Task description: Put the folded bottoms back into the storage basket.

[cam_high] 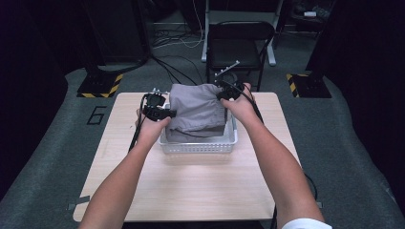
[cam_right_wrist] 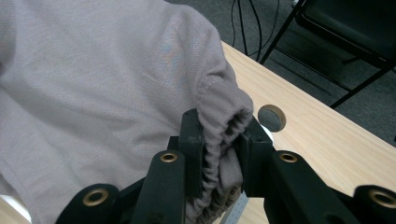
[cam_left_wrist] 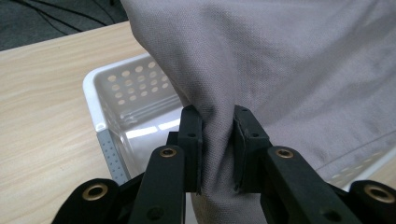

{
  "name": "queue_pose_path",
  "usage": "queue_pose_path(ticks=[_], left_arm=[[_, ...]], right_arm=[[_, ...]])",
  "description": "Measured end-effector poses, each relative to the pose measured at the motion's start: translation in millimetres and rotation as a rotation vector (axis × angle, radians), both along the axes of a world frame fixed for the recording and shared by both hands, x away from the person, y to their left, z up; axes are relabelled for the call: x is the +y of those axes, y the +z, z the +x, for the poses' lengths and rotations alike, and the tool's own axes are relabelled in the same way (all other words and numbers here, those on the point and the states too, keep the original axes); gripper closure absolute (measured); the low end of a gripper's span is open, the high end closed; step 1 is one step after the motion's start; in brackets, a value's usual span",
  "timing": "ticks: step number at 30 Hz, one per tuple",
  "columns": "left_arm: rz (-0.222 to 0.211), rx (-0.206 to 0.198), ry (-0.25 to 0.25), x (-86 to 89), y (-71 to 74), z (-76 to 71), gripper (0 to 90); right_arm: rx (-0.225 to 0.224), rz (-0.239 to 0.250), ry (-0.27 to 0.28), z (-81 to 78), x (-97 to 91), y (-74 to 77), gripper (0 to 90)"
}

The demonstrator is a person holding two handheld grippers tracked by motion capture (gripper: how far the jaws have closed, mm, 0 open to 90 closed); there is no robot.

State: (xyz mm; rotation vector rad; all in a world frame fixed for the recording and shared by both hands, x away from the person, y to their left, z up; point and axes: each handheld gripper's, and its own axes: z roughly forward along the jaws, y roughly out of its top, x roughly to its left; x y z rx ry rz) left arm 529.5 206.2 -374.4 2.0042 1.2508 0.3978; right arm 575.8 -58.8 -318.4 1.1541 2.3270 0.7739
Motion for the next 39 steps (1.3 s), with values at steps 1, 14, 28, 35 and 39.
queue_pose_path(ticks=[1, 14, 28, 35, 39], left_arm=[[0.000, -0.001, 0.001, -0.8, -1.6, 1.0, 75.5], [0.008, 0.032, 0.012, -8.3, -30.4, 8.0, 75.5], [0.020, 0.057, 0.034, -5.0, -45.0, 8.2, 75.5], [0.027, 0.064, 0.031, -7.9, -50.0, 9.4, 75.5], [0.034, 0.076, 0.034, -8.7, -51.7, 9.6, 75.4]], right_arm=[[0.003, -0.005, -0.001, 0.5, 0.8, -1.1, 74.3], [0.038, -0.057, -0.012, 6.3, 2.7, -25.7, 74.3], [0.068, -0.046, -0.022, 10.4, 8.3, -43.6, 74.1], [0.078, -0.052, -0.029, 12.9, 9.3, -49.5, 74.1], [0.086, -0.051, -0.033, 12.8, 9.3, -52.8, 74.1]])
